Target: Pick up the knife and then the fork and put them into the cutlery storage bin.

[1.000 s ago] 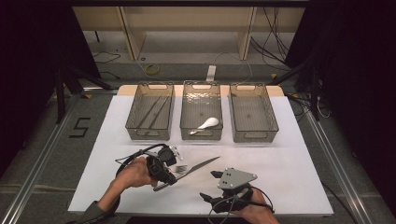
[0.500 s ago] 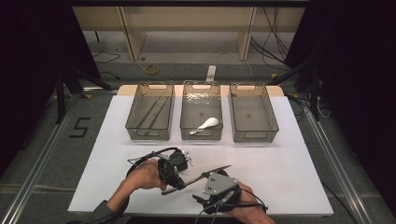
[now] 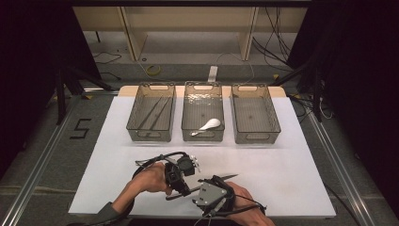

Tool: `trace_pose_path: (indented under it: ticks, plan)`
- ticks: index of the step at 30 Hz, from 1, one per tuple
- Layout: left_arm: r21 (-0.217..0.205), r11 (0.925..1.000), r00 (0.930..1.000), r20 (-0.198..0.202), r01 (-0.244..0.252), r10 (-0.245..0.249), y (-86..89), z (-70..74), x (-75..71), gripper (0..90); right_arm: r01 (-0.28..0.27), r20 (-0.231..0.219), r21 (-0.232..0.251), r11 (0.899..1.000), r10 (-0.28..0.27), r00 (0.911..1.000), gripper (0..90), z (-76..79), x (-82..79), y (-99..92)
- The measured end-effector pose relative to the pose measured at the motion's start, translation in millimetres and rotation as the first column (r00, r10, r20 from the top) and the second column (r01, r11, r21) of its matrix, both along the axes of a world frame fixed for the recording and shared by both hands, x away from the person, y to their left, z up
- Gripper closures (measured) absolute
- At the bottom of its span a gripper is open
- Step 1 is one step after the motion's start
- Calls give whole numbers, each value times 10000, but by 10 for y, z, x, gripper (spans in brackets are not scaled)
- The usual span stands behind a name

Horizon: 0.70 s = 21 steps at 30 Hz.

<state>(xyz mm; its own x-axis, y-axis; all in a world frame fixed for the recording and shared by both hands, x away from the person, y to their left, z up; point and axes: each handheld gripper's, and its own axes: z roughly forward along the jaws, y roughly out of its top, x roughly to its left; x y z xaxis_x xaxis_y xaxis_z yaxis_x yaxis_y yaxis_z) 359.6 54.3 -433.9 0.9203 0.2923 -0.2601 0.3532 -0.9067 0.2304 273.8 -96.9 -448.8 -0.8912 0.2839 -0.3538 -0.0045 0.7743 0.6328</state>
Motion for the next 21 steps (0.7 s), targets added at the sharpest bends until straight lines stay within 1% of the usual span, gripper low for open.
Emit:
trace_pose_path:
  ticks: [1, 2, 3, 5, 6, 7, 9, 12, 15, 16, 17, 18, 20, 21]
  plan:
    - [25, 10000, 10000, -13, 74, -73, -4, 4, -1, 836, -68, 61, -110, 9999, 68, 10000, 427, -11, -3, 7]
    - [-23, 10000, 10000, -15, -10, 10, -12, 7, -11, 836, -155, 127, -282, 9995, 159, 9998, 436, -18, -7, 11]
    - [53, 9999, 10000, -7, 97, -97, -14, 14, -11, 836, -195, 205, -338, 9992, 202, 9996, 445, -29, -8, 21]
    - [26, 9999, 9999, 17, 157, -157, -21, 23, -23, 836, -297, 287, -555, 9980, 313, 9991, 464, -33, -6, 22]
    - [-30, 9998, 9998, -73, 179, -179, -20, 24, -24, 836, -386, 357, -586, 9975, 407, 9985, 477, -41, -2, 27]
    - [-38, 9998, 9997, -108, 209, -210, -22, 20, -26, 836, -459, 367, -744, 9962, 487, 9981, 490, -40, 0, 27]
    - [69, 9996, 9996, -126, 271, -270, -32, 10, -35, 836, -433, 433, -779, 9960, 467, 9980, 506, -51, -10, 41]
    - [102, 9994, 9993, -134, 344, -342, -31, 12, -33, 836, -586, 534, -1073, 9925, 646, 9965, 540, -72, -7, 53]
    - [153, 9989, 9989, -114, 447, -445, -24, 24, -29, 836, -582, 610, -1234, 9906, 661, 9959, 565, -95, -15, 64]
    - [139, 9989, 9990, -124, 437, -435, -24, 28, -31, 836, -637, 654, -1296, 9895, 726, 9952, 573, -102, -12, 69]
    - [115, 9990, 9990, -147, 424, -423, -24, 32, -33, 836, -578, 696, -1371, 9889, 678, 9953, 582, -110, -17, 75]
    - [69, 9993, 9992, -172, 362, -361, -27, 33, -40, 836, -570, 814, -1471, 9875, 695, 9943, 592, -115, -14, 81]
    - [55, 9993, 9992, -162, 359, -358, -32, 35, -48, 836, -626, 836, -1624, 9847, 770, 9935, 607, -123, -18, 93]
    - [40, 9996, 9994, -170, 289, -288, -36, 35, -56, 836, -680, 912, -1758, 9821, 851, 9922, 613, -121, -17, 94]
